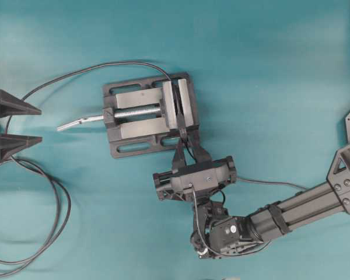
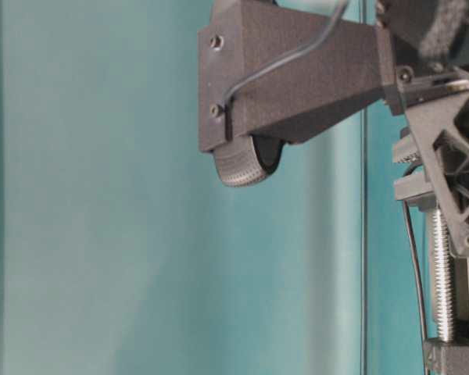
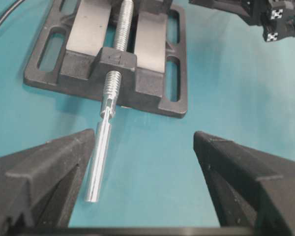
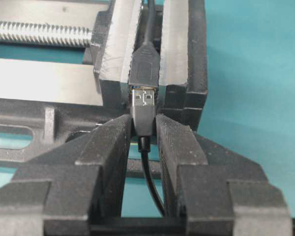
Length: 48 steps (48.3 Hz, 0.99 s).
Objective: Insert the USB cable into the fixed female connector.
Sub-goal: 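Push the USB plug forward into the blue port with the right gripper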
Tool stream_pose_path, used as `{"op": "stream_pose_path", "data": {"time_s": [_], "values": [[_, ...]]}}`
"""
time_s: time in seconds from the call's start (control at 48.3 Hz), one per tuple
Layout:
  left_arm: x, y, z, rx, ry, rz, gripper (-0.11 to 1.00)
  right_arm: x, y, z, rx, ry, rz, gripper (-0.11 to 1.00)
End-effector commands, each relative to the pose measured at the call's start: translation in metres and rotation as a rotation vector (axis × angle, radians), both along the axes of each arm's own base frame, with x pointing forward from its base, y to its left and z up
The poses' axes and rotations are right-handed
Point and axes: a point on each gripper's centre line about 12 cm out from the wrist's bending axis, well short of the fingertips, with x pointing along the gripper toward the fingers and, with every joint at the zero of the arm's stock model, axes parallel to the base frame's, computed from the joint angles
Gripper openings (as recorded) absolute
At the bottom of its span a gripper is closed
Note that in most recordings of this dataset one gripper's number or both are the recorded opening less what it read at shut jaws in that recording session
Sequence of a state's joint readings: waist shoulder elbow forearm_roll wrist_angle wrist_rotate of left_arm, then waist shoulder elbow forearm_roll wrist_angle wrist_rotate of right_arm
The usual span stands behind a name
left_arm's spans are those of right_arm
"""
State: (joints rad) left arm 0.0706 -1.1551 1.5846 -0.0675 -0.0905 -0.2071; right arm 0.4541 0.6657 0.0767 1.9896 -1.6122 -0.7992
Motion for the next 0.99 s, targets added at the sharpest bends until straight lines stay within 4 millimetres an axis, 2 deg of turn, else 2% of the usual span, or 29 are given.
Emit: {"op": "stream_pose_path", "data": {"time_s": [0.0, 0.497, 0.973], "values": [[0.003, 0.0, 0.006, -0.008, -0.014, 0.005, 1.0, 0.006, -0.008, 0.012, 0.01, -0.045, -0.03, 0.2], [0.003, 0.0, 0.005, -0.006, -0.013, 0.004, 1.0, 0.007, -0.019, 0.011, 0.015, -0.073, -0.057, 0.2], [0.003, 0.0, 0.005, -0.008, -0.013, 0.005, 1.0, 0.011, -0.039, 0.011, 0.016, -0.071, -0.093, 0.2]]}}
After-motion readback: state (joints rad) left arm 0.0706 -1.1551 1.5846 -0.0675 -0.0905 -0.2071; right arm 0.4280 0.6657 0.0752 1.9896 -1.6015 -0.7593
